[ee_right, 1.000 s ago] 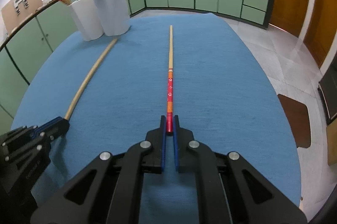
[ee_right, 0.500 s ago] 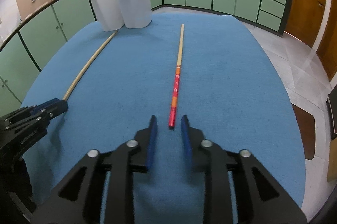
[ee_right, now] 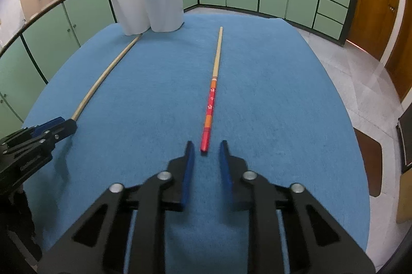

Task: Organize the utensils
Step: 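Grasp the red-banded wooden chopstick with the right tool while the left tool grasps the plain wooden chopstick, then lift both chopsticks and carry them above the white holder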

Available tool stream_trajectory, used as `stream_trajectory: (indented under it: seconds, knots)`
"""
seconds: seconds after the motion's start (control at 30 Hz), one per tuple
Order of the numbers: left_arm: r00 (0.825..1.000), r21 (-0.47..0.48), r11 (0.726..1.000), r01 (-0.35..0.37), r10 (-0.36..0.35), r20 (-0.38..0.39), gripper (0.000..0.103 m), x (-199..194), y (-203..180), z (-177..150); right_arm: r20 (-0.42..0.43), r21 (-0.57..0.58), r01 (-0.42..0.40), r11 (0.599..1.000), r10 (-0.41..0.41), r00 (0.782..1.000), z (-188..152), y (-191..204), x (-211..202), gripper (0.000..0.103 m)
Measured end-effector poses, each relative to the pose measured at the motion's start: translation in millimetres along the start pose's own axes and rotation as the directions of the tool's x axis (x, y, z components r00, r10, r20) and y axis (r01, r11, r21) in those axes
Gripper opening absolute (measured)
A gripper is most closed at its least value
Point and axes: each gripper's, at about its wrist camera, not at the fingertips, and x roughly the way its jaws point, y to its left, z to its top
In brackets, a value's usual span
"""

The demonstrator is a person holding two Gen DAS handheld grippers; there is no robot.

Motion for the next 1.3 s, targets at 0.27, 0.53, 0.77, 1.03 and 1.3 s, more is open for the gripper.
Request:
stream_trajectory:
  seconds: [0.27, 0.53, 0.77, 1.03, 1.3]
  knots:
    - [1.0, 0.016, 1.0, 0.022, -0.022, -0.012, 0.007, -13.2, -0.2, 8.3, 0.0, -0.001, 0.022, 1.0, -0.022, 1.0, 5.0, 1.1, -4.6, 0.005]
    - [0.996, 0.055, 0.998, 0.028, -0.033, 0.078, 0.007, -73.1, 2.9, 38.7, 0.095, -0.008, -0.006, 1.0, 0.007, 0.995, 29.5, -4.3, -55.6, 0.005]
    - [0.977, 0.064, 0.997, 0.041, -0.053, 0.206, 0.007, -119.5, 6.4, 72.7, 0.207, -0.022, -0.041, 0.999, 0.045, 0.977, 68.8, -5.9, -104.0, 0.005]
    - [0.961, 0.102, 0.992, 0.07, -0.094, 0.261, 0.006, -132.8, 4.5, 119.5, 0.24, -0.048, -0.112, 0.993, 0.12, 0.963, 128.9, -8.0, -132.0, 0.005]
    - [0.958, 0.157, 0.982, 0.104, -0.141, 0.251, 0.006, -120.2, -5.9, 161.6, 0.218, -0.095, -0.159, 0.983, 0.177, 0.96, 193.2, 1.2, -134.7, 0.005]
